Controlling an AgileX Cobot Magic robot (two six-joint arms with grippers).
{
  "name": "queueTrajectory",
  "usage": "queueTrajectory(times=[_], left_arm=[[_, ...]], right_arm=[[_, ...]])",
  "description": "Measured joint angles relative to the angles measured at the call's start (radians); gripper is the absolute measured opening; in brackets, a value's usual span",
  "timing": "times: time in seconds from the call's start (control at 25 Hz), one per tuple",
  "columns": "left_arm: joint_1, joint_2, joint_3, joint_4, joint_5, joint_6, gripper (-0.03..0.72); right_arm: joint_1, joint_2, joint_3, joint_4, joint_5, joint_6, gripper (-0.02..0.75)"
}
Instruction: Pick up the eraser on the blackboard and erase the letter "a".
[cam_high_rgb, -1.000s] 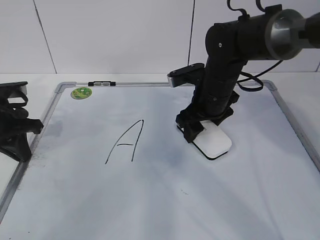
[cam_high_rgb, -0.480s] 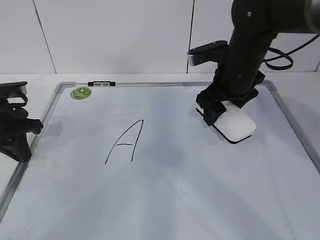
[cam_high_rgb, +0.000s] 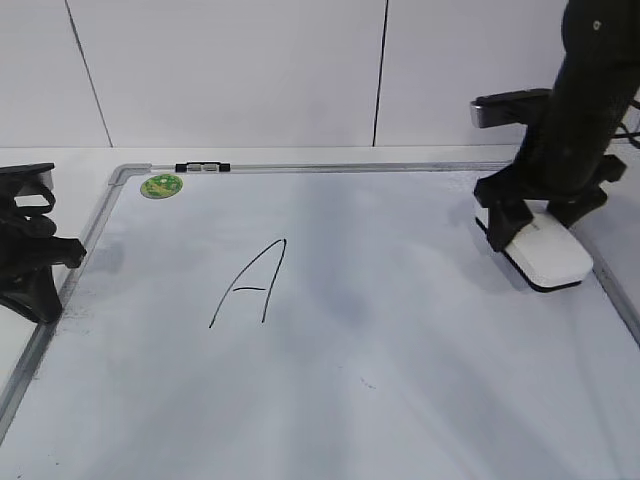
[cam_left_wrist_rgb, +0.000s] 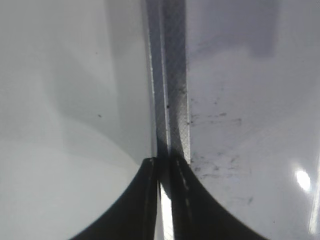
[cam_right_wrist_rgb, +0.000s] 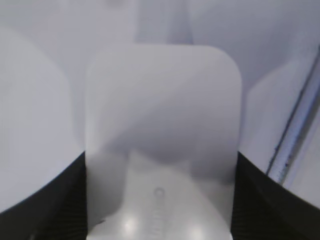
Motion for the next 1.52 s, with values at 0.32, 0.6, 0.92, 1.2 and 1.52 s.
queueTrajectory(times=[0.32,0.6,0.92,1.2,1.52], left_arm=[[0.0,0.0,0.0,0.0,0.0,0.0,0.043],[0.0,0.0,0.0,0.0,0.0,0.0,0.043],[0.0,0.0,0.0,0.0,0.0,0.0,0.043],[0.0,0.0,0.0,0.0,0.0,0.0,0.043],[0.0,0.0,0.0,0.0,0.002,0.0,0.043]], right_arm=[[-0.096,-0.066,0.156,0.004,-0.119,0.046,0.515],[-0.123,-0.073,0.211,0.004,-0.177,0.086,0.515],[-0.156,-0.073,0.237,0.001,-0.214,0.088,0.515],[-0.156,-0.069,0.237,0.001,-0.235,0.085,0.515],[-0.156,-0.069,0.237,0.001,-0.241,0.085,0.515]])
